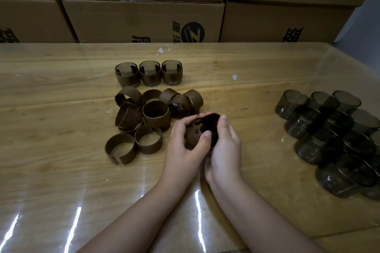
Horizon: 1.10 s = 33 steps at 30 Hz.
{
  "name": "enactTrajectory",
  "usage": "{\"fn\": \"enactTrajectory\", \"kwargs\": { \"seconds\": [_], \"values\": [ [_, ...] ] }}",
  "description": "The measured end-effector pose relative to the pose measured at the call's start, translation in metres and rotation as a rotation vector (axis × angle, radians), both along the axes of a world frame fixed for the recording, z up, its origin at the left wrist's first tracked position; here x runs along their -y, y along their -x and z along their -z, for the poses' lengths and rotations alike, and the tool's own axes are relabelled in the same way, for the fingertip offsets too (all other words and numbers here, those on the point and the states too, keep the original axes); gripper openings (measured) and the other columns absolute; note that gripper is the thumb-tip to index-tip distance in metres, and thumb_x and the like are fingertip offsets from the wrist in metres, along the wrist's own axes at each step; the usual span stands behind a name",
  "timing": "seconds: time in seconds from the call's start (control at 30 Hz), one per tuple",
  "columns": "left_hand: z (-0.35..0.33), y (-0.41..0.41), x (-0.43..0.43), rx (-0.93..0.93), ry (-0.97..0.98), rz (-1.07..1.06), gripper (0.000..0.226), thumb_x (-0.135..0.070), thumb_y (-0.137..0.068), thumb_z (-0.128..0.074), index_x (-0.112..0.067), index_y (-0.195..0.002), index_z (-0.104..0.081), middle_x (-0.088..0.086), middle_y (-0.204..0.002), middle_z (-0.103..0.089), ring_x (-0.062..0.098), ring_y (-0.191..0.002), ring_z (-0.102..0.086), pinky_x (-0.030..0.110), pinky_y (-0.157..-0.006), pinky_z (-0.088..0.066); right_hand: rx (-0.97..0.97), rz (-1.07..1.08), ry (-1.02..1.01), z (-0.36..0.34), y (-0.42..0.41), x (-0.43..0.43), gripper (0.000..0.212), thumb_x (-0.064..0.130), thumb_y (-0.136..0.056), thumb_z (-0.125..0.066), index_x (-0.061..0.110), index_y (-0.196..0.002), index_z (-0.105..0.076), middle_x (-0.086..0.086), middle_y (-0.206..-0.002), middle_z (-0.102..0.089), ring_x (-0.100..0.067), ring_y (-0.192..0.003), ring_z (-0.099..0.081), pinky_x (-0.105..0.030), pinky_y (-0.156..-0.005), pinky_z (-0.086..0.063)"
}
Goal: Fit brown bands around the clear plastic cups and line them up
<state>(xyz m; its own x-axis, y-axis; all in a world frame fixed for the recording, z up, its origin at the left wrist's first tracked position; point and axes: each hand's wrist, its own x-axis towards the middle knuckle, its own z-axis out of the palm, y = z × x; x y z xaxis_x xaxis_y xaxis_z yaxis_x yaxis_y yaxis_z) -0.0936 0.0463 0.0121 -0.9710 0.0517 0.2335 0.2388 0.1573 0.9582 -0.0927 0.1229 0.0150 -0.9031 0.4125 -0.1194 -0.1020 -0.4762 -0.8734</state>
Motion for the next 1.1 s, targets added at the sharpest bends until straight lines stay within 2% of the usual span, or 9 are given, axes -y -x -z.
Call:
{"fn": "enactTrajectory", "kwargs": {
  "seconds": [0.23,0.37,0.47,0.57,0.67,0.77,0.83,0.93,1.1],
  "values": [
    [-0.001,-0.002,-0.001,-0.004,-0.012,-0.001,0.033,-0.035,-0.075,-0.058,-0.044,-0.106,-0.050,-0.019,-0.111,-0.057,-0.008,-0.106,-0.053,0.018,-0.093,-0.044,0.040,0.011,0.003,0.000,-0.001,0.000,0.038,0.037,-0.101,-0.043,0.030,-0.084,-0.076,-0.004,-0.094,-0.075,-0.021,-0.096,-0.071,-0.044,-0.089,-0.056],
    [0.000,-0.002,-0.001,-0.015,0.002,-0.004,0.033,-0.036,-0.076,-0.058,-0.045,-0.106,-0.049,-0.019,-0.112,-0.057,-0.006,-0.108,-0.053,0.021,-0.095,-0.045,0.061,0.012,0.023,-0.003,-0.001,0.001,0.032,0.039,-0.101,-0.044,0.024,-0.099,-0.072,-0.006,-0.100,-0.074,-0.023,-0.102,-0.069,-0.047,-0.093,-0.054],
    [0.001,-0.002,-0.001,-0.034,0.010,-0.013,0.033,-0.036,-0.076,-0.059,-0.046,-0.106,-0.049,-0.019,-0.111,-0.057,-0.009,-0.107,-0.052,0.013,-0.090,-0.043,0.070,0.015,0.035,-0.002,-0.001,-0.001,0.033,0.038,-0.101,-0.044,0.020,-0.105,-0.071,-0.006,-0.097,-0.075,-0.022,-0.097,-0.071,-0.040,-0.084,-0.058],
    [0.001,-0.002,-0.001,-0.101,0.040,-0.031,0.034,-0.033,-0.078,-0.061,-0.046,-0.107,-0.048,-0.018,-0.111,-0.056,-0.011,-0.106,-0.051,0.005,-0.086,-0.038,0.066,-0.020,0.068,0.004,0.001,-0.001,0.033,0.032,-0.102,-0.044,0.018,-0.093,-0.072,-0.006,-0.082,-0.075,-0.020,-0.080,-0.074,-0.028,-0.062,-0.058],
    [0.003,-0.002,0.001,-0.103,-0.001,-0.024,0.047,-0.045,-0.074,-0.062,-0.040,-0.119,-0.048,-0.014,-0.124,-0.053,-0.006,-0.117,-0.048,0.010,-0.095,-0.038,0.053,-0.042,0.021,0.003,0.002,-0.001,0.033,0.032,-0.102,-0.044,0.017,-0.097,-0.073,-0.008,-0.089,-0.075,-0.022,-0.087,-0.073,-0.033,-0.070,-0.059],
    [0.002,0.004,0.004,0.043,-0.131,0.014,0.073,-0.055,-0.063,-0.067,-0.034,-0.127,-0.038,-0.012,-0.133,-0.045,-0.008,-0.123,-0.043,0.014,-0.101,-0.038,0.009,-0.032,-0.026,0.000,0.005,-0.004,0.033,0.030,-0.103,-0.042,0.014,-0.101,-0.072,-0.009,-0.093,-0.075,-0.023,-0.092,-0.072,-0.035,-0.077,-0.058],
    [0.003,0.007,0.004,0.163,-0.282,0.048,0.065,-0.047,-0.067,-0.079,-0.034,-0.119,-0.042,-0.011,-0.126,-0.050,-0.003,-0.118,-0.051,0.027,-0.104,-0.044,-0.025,-0.015,-0.052,0.001,0.006,-0.007,0.034,0.028,-0.104,-0.041,0.018,-0.095,-0.072,-0.005,-0.091,-0.075,-0.017,-0.090,-0.072,-0.027,-0.073,-0.056],
    [0.005,0.012,0.006,0.336,-0.478,0.109,0.059,-0.037,-0.066,-0.077,-0.026,-0.118,-0.051,0.003,-0.127,-0.058,0.025,-0.118,-0.059,0.047,-0.102,-0.047,-0.054,-0.046,-0.155,0.001,0.008,-0.010,0.032,0.032,-0.103,-0.041,0.022,-0.098,-0.072,-0.002,-0.096,-0.075,-0.015,-0.094,-0.070,-0.026,-0.076,-0.054],
    [0.007,0.022,0.015,0.394,-0.731,0.312,0.059,-0.050,-0.077,-0.063,-0.011,-0.122,-0.063,0.016,-0.127,-0.062,0.031,-0.117,-0.060,0.048,-0.097,-0.050,0.041,-0.152,-0.332,0.001,0.013,-0.020,0.052,0.062,-0.082,-0.044,0.029,-0.114,-0.067,0.008,-0.110,-0.072,-0.007,-0.106,-0.065,-0.034,-0.098,-0.048]
  ]
}}
